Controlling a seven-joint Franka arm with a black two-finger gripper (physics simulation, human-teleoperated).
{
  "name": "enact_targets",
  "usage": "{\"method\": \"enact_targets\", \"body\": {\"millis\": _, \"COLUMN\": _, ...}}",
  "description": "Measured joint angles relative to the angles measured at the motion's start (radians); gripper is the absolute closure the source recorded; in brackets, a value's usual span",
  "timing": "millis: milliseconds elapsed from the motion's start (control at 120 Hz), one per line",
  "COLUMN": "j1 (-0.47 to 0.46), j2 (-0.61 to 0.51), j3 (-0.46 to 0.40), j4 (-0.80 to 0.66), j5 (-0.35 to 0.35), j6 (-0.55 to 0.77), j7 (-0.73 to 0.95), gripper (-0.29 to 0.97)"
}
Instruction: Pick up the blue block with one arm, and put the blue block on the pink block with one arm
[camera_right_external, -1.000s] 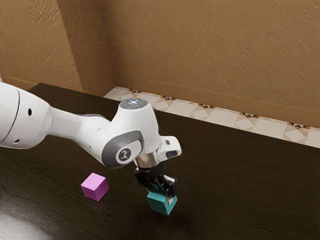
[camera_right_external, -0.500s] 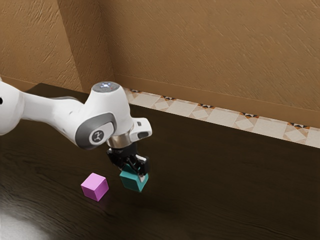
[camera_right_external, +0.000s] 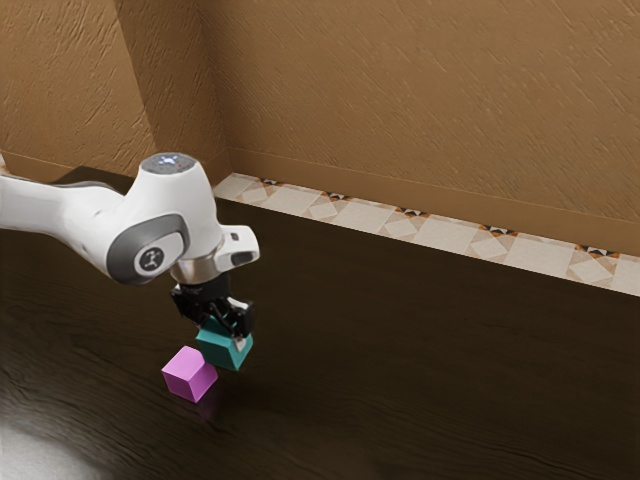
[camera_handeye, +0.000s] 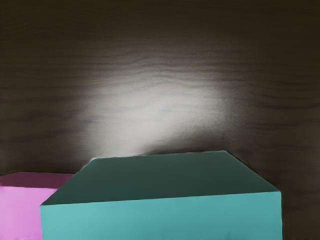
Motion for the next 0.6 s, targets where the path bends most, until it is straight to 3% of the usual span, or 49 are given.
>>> {"method": "enact_targets", "body": {"millis": 600, "j1": -0.001, "j2": -0.074, "j3": 0.135, "j4": -0.046, "j5": 0.126, "j6": -0.056, "j7": 0.009, "gripper": 0.34}}
